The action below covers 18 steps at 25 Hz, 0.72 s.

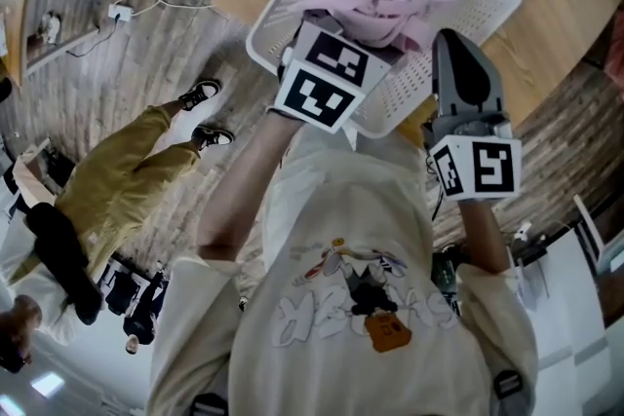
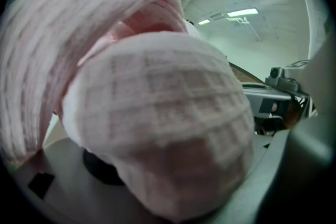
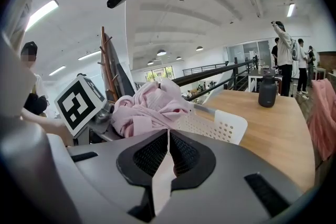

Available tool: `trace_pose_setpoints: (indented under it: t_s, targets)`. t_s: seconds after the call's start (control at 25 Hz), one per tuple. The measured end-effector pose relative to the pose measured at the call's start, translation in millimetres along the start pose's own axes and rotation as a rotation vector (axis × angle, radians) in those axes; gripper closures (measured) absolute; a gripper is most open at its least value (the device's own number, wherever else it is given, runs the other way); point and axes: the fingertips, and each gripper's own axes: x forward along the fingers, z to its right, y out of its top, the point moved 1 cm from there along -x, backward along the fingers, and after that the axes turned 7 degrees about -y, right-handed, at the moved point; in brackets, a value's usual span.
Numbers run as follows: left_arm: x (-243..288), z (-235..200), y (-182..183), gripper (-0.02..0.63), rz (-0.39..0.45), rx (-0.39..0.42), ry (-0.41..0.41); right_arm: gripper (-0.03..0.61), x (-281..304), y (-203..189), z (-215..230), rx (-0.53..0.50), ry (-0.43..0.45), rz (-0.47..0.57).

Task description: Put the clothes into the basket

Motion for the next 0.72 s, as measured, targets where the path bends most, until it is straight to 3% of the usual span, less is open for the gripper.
trace_pose_setpoints:
  t_s: [0.16, 0.36, 0.72]
  targets:
    - [1, 18, -10, 0.184, -0.029, 0.04, 0.006, 0.553, -21, 0, 1, -0.005, -0.003, 0.012]
    - [29, -18, -18, 0.184, -0.073, 0.049, 0.014, 0.552, 13, -6, 3, 0.012, 0.001, -0.01]
    - [57, -32, -43, 0.184, -0.166, 0.083, -0.008, 0.552, 19, -9, 7, 0.017, 0.013, -0.025]
